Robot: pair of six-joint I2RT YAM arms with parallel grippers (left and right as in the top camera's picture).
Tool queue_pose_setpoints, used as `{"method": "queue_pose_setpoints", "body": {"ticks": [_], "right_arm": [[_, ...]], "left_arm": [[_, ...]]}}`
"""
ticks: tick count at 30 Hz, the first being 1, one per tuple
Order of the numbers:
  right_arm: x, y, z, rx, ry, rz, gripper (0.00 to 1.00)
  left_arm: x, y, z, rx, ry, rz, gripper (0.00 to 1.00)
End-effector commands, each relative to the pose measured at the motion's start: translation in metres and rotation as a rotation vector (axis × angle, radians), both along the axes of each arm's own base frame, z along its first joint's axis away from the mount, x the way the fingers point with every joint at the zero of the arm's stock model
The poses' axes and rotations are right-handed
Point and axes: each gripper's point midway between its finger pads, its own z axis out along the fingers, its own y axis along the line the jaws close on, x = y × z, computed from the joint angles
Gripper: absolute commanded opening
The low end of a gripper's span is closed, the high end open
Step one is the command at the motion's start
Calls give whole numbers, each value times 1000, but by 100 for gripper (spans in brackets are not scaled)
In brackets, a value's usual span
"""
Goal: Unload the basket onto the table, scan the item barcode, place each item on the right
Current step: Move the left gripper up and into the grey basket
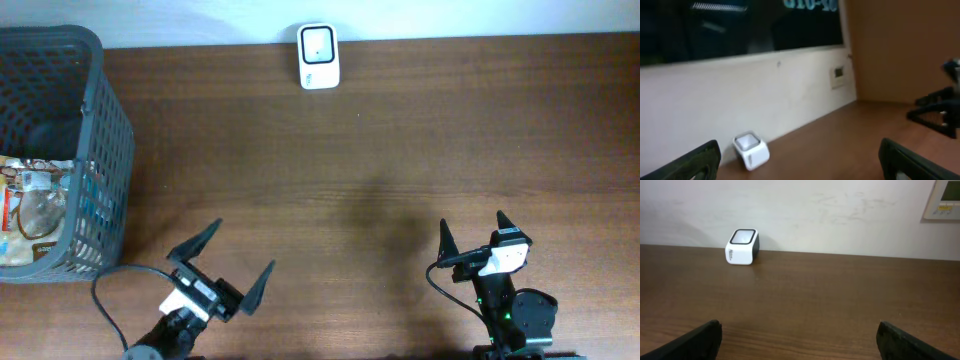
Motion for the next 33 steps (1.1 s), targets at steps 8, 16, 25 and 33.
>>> {"method": "queue_pose_setpoints", "body": {"ticks": [8,16,25,33], "right_arm": [[0,-1,-3,0,1,-5,99],[0,-1,-3,0,1,-5,98],[0,-1,-3,0,1,-5,99],[0,-1,-3,0,1,-5,98]], "left_arm": [[2,29,84,75,-15,239,99],[37,25,98,140,375,191,99],[95,56,135,161,564,375,99],[159,62,154,241,840,381,99]]}}
